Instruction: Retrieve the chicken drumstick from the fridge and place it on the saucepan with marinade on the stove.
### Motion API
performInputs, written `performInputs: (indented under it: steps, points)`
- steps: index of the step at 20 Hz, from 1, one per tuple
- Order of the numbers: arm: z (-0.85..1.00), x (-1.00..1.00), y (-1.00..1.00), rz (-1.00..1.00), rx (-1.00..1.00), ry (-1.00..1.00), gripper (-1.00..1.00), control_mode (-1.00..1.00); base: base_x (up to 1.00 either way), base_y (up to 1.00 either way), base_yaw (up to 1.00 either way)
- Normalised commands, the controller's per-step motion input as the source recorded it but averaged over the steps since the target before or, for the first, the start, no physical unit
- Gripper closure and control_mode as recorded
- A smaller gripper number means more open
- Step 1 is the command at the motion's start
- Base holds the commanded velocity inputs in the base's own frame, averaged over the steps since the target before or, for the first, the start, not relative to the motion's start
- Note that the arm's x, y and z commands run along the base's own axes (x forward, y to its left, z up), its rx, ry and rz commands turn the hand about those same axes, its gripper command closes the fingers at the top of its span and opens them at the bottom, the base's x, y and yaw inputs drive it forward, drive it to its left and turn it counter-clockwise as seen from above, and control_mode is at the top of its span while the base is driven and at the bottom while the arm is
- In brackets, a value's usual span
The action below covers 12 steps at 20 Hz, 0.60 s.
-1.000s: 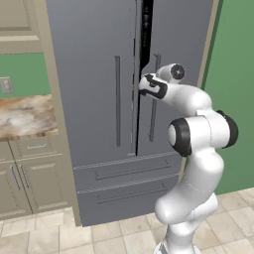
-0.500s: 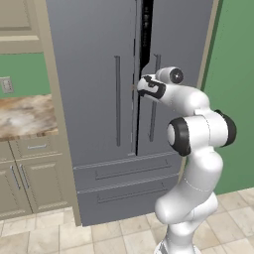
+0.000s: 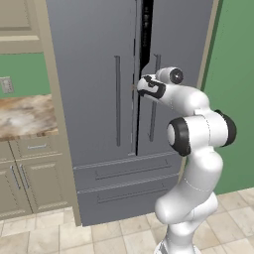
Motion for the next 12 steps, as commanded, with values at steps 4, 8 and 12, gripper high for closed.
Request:
performInputs:
  steps: [4, 8, 12]
  points:
    - [0.00, -0.15, -0.03, 0.00, 0.00, 0.00, 1.00, -1.00, 0.00, 0.00, 0.00]
    - [0.00, -0.43, -0.28, 0.00, 0.00, 0.00, 1.00, -1.00, 0.00, 0.00, 0.00]
    - [0.00, -0.43, -0.42, 0.03, 0.00, 0.01, 1.00, -1.00, 0.00, 0.00, 0.00]
